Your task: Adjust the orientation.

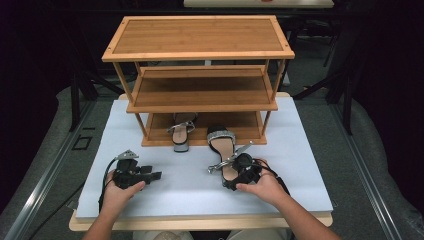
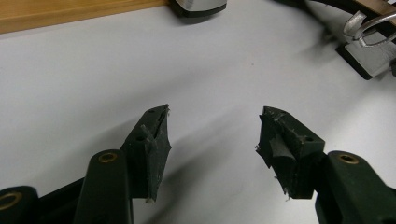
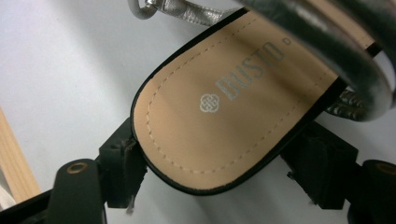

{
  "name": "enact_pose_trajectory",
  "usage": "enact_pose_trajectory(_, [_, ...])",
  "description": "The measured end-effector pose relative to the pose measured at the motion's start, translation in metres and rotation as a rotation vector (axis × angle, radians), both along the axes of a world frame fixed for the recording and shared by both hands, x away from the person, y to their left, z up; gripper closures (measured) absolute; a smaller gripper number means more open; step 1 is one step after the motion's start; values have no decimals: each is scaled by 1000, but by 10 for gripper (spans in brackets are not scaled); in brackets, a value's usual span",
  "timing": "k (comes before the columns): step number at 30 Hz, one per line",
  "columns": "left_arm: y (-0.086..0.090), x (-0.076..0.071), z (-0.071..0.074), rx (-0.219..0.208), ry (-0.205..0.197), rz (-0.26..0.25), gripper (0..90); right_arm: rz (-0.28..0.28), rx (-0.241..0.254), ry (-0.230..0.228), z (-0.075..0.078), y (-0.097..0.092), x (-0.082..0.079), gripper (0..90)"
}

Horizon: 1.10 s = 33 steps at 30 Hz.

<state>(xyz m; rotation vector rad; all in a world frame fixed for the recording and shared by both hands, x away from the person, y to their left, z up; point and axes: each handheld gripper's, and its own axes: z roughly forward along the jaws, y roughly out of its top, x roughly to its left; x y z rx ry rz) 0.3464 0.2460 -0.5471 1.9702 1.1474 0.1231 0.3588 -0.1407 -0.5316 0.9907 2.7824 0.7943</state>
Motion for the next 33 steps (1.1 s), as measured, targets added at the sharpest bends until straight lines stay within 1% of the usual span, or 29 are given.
enact_pose_trajectory(2, [0, 0, 0, 0, 1, 1, 425, 3, 3, 2, -1, 0, 1, 257])
enact_pose_trajectory(5, [0, 0, 0, 0, 0, 0, 425, 22, 13, 10, -1, 0, 3, 258])
enact_pose_trajectory(8, [0, 0, 0, 0, 1, 0, 425, 45, 15, -11, -1, 0, 2, 271])
enact_pose_trajectory(10, [0, 0, 0, 0, 1, 0, 425, 41, -3, -13, 1, 2, 2, 272])
enact_pose_trajectory(12, [0, 0, -1, 1, 1, -3, 425, 43, 14, 1, 4, 2, 4, 274])
enact_pose_trajectory(14, [0, 0, -1, 2, 2, -5, 425, 37, 23, 6, 7, 1, 7, 277])
enact_pose_trajectory(18, [-1, 1, -1, 6, 2, -2, 425, 18, 54, 11, 14, 0, 17, 284])
enact_pose_trajectory(19, [-1, 1, -1, 3, 3, -4, 425, 17, 72, 11, 15, 0, 23, 287])
enact_pose_trajectory(20, [0, 2, -1, 4, 5, -4, 425, 8, 60, -1, 15, 2, 26, 288])
enact_pose_trajectory(24, [-1, 2, -2, 4, 6, -5, 425, -19, 87, -8, 13, 7, 40, 293])
enact_pose_trajectory(26, [-1, 2, -2, 4, 9, -6, 425, -28, 74, -26, 13, 10, 46, 295])
enact_pose_trajectory(27, [-1, 2, -3, 4, 12, -5, 425, -37, 75, -29, 13, 12, 49, 297])
enact_pose_trajectory(28, [-1, 3, -3, 7, 11, -5, 425, -24, 118, -6, 12, 12, 54, 297])
enact_pose_trajectory(29, [0, 3, -3, 8, 9, -6, 425, -38, 98, -7, 12, 13, 57, 297])
enact_pose_trajectory(30, [0, 3, -3, 4, 10, -3, 425, -52, 79, -18, 13, 13, 59, 297])
enact_pose_trajectory(31, [0, 4, -3, 3, 13, -5, 425, -57, 94, -11, 12, 14, 65, 298])
enact_pose_trajectory(32, [0, 4, -3, 3, 12, -4, 425, -57, 94, -11, 12, 14, 65, 298])
enact_pose_trajectory(33, [0, 4, -3, 3, 14, -1, 425, -56, 104, -9, 12, 14, 68, 298])
